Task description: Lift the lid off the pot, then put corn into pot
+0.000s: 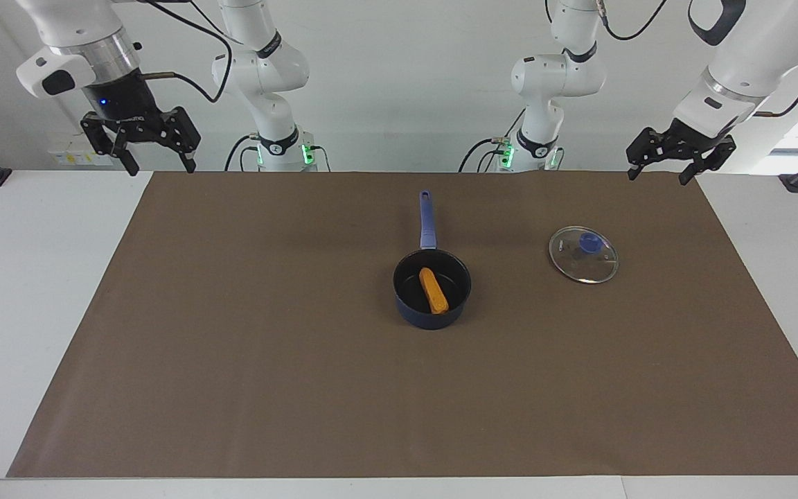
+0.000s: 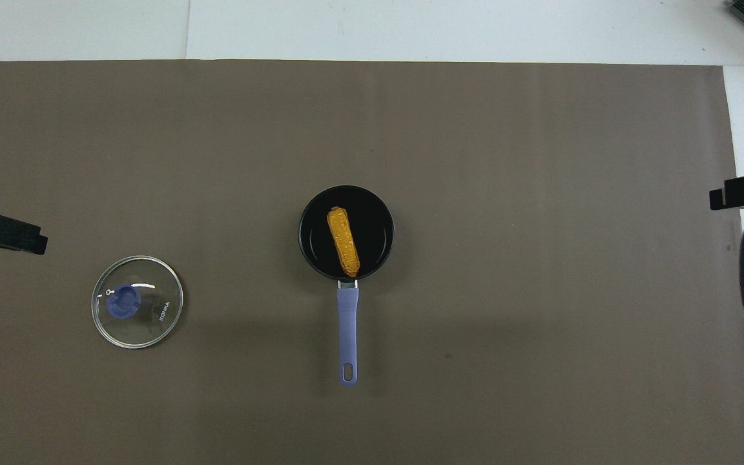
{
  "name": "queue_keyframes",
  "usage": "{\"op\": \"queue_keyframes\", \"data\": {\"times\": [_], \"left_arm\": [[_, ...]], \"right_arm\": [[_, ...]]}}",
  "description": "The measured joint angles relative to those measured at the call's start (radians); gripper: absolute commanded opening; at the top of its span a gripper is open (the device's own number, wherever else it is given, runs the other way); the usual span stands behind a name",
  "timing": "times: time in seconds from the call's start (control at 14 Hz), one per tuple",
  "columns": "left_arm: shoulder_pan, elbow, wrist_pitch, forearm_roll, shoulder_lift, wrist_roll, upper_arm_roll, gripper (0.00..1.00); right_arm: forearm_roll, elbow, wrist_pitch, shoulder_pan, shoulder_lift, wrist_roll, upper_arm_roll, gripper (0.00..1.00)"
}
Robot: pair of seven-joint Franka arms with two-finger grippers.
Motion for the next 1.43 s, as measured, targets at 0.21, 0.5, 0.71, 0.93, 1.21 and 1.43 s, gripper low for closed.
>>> {"op": "queue_keyframes", "data": {"times": [0.21,0.5,0.71,0.93,1.21,1.43], "left_arm": [[0.000,0.000,0.000,0.000,0.000,0.000,0.000,1.00],[0.000,0.000,0.000,0.000,0.000,0.001,0.000,1.00],[0.000,0.000,0.000,0.000,0.000,0.001,0.000,1.00],[0.000,0.000,-0.001,0.000,0.000,0.001,0.000,1.00],[0.000,0.000,-0.001,0.000,0.000,0.001,0.000,1.00],[0.000,0.000,-0.001,0.000,0.001,0.001,0.000,1.00]], "right_arm": [[0.000,-0.049,-0.018,0.001,-0.041,0.000,0.000,1.00],[-0.031,-0.068,0.007,0.001,-0.049,0.000,0.000,1.00],[-0.037,-0.055,0.011,0.002,-0.041,0.000,0.000,1.00],[-0.037,-0.054,0.011,0.002,-0.040,0.000,0.000,1.00],[-0.048,-0.060,0.010,0.003,-0.039,-0.020,0.002,1.00],[-0.082,-0.064,0.003,0.008,-0.034,-0.061,0.003,1.00]]}}
